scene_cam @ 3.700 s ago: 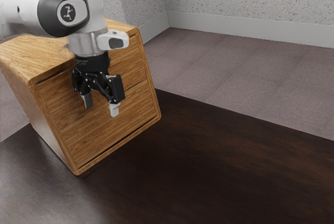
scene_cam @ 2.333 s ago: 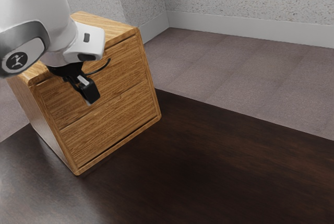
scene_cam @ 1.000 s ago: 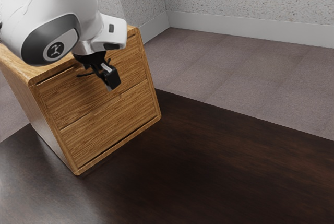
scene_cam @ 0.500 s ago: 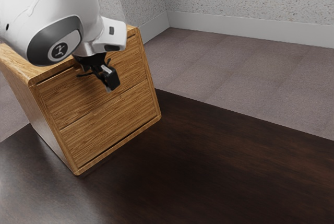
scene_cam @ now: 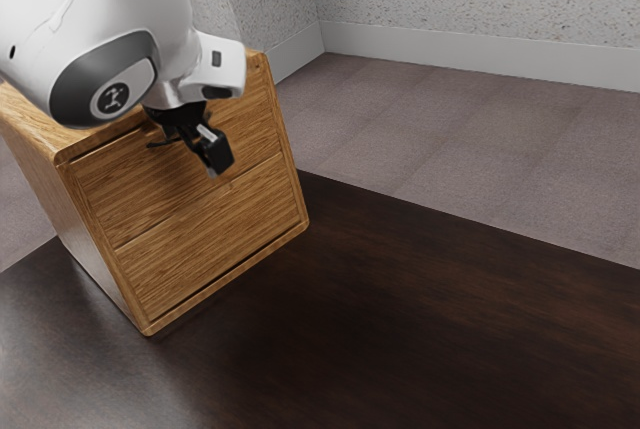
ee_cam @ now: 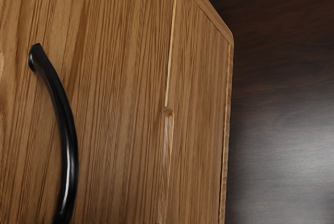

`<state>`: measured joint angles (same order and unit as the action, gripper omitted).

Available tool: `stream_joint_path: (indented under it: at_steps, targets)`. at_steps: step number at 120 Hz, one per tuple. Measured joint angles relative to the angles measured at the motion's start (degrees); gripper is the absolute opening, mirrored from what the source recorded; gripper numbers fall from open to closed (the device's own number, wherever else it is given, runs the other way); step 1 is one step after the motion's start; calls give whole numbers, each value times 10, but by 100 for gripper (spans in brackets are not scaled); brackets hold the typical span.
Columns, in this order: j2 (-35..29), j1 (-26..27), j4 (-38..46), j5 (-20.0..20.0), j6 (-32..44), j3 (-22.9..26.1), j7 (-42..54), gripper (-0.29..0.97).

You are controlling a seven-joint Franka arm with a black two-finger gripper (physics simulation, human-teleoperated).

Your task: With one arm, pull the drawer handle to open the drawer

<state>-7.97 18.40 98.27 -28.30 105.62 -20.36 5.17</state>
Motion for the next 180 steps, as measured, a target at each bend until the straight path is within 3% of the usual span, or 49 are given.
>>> stream_joint_path:
  at_steps: [69,100,180]
  targets:
    - [3,14,9,3,2,-9,-1,71]
    - [-2,27,12,4,0,-8,-3,67]
    - [-19,48,33,2,-10,18,-12,67]
